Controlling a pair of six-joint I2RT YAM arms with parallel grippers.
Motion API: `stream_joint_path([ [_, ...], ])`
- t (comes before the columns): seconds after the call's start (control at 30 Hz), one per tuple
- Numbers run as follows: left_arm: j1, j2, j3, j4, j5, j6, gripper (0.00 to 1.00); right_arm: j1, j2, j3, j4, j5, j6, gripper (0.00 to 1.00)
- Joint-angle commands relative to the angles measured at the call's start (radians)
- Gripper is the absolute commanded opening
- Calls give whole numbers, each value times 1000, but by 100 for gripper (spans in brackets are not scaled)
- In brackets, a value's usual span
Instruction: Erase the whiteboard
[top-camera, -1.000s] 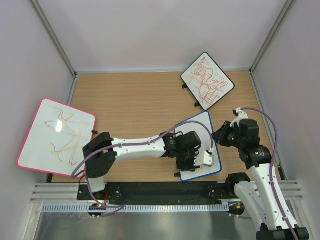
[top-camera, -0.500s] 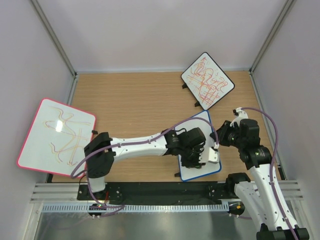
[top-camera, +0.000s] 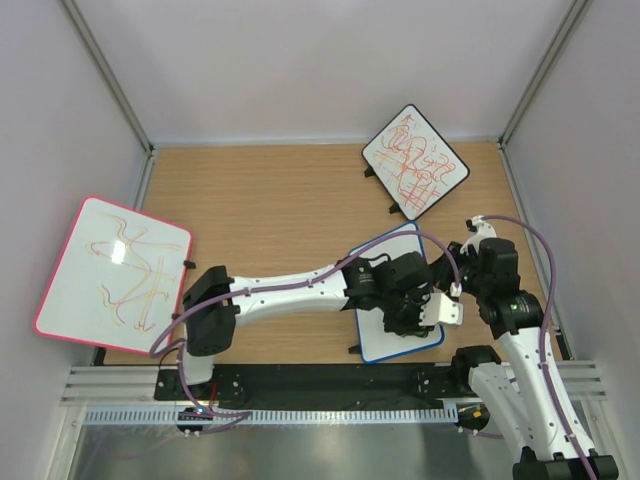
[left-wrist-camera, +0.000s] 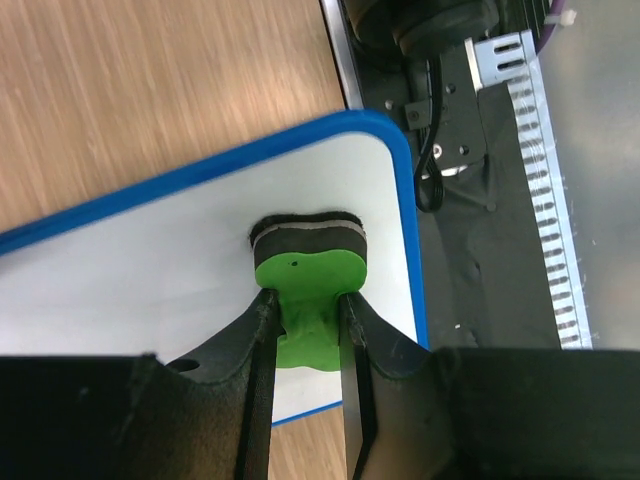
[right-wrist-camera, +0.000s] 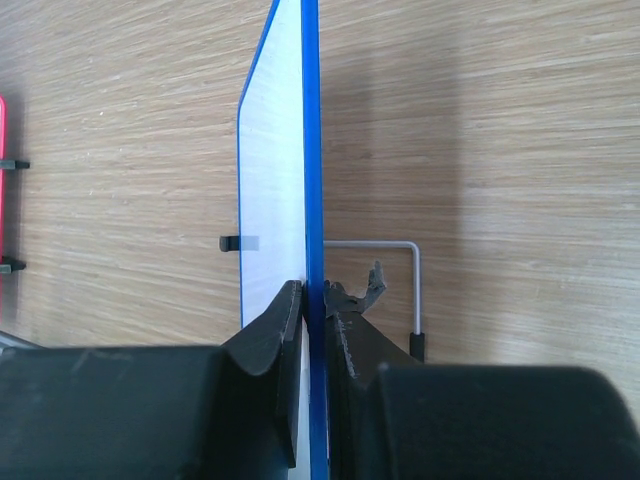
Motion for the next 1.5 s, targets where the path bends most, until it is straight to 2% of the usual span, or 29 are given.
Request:
stream_joint_path([
  [0.0, -3, -6, -74, -15, 22, -17, 0, 6, -6, 22, 32, -16, -3, 1],
  [0.23, -3, -51, -264, 35, 24, -17, 0, 7, -9, 24, 34, -16, -1, 1],
  [0.4, -2, -74, -384, 89, -27, 4, 0, 7, -10, 24, 34, -18, -4, 1],
  [0.6, 0, -74, -344, 100, -41, -2, 0, 7, -15, 24, 32, -19, -1, 1],
  [0.83, 9, -78, -191, 69, -59, 10, 0, 7, -13, 24, 31, -19, -1, 1],
  [1.0, 70, -17, -85, 69, -73, 1, 0, 6, -18, 24, 29, -21, 0, 1],
  [1.2, 142, 29, -100, 118, -97, 9, 0, 7, -20, 24, 31, -18, -1, 1],
  [1.47, 277, 34, -218, 181, -105, 35, 0, 6, -18, 22, 34, -19, -3, 1],
])
